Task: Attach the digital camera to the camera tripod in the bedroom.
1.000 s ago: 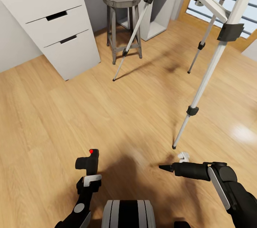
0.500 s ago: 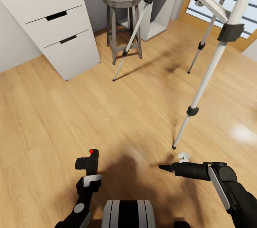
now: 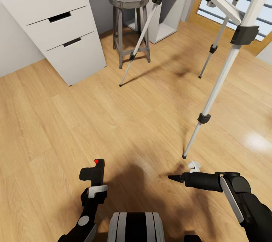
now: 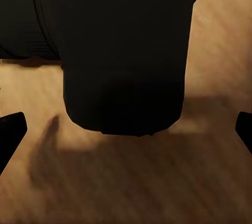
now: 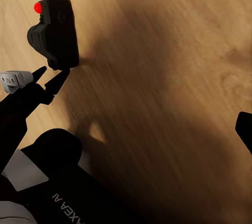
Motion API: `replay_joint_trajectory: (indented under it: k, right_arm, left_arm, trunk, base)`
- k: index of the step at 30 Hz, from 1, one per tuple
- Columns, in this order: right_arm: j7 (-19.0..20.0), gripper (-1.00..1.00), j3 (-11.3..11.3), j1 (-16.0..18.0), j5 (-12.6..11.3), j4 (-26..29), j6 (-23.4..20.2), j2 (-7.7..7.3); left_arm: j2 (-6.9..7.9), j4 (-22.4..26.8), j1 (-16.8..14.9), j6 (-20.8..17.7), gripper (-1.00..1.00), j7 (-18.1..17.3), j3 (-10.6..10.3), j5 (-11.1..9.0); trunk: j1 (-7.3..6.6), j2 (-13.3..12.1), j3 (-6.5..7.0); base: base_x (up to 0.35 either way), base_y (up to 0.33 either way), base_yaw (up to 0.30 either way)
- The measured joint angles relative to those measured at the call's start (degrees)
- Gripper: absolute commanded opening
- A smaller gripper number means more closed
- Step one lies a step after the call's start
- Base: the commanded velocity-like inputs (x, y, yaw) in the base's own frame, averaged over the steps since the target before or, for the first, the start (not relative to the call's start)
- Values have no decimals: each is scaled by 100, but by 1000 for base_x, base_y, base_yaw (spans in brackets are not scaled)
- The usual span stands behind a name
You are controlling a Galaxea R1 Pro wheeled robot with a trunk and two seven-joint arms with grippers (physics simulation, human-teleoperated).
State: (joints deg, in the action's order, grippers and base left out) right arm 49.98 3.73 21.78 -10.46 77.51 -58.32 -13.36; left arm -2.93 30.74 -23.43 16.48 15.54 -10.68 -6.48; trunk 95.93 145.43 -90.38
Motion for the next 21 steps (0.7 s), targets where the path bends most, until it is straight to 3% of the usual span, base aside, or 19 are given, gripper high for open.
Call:
replay_joint_trajectory:
  k: [9, 21]
  right_arm:
    - [0, 100, 0, 0, 0, 0, 0, 0]
    - [0, 100, 0, 0, 0, 0, 0, -4]
  left_arm:
    - [5, -1, 0, -2, 100, 2, 0, 0]
    - [6, -2, 0, 18, 100, 3, 0, -3]
  trunk:
    - [-2, 0, 0]
    - [0, 0, 0]
  base:
    - [175, 0, 0]
    - [30, 0, 0]
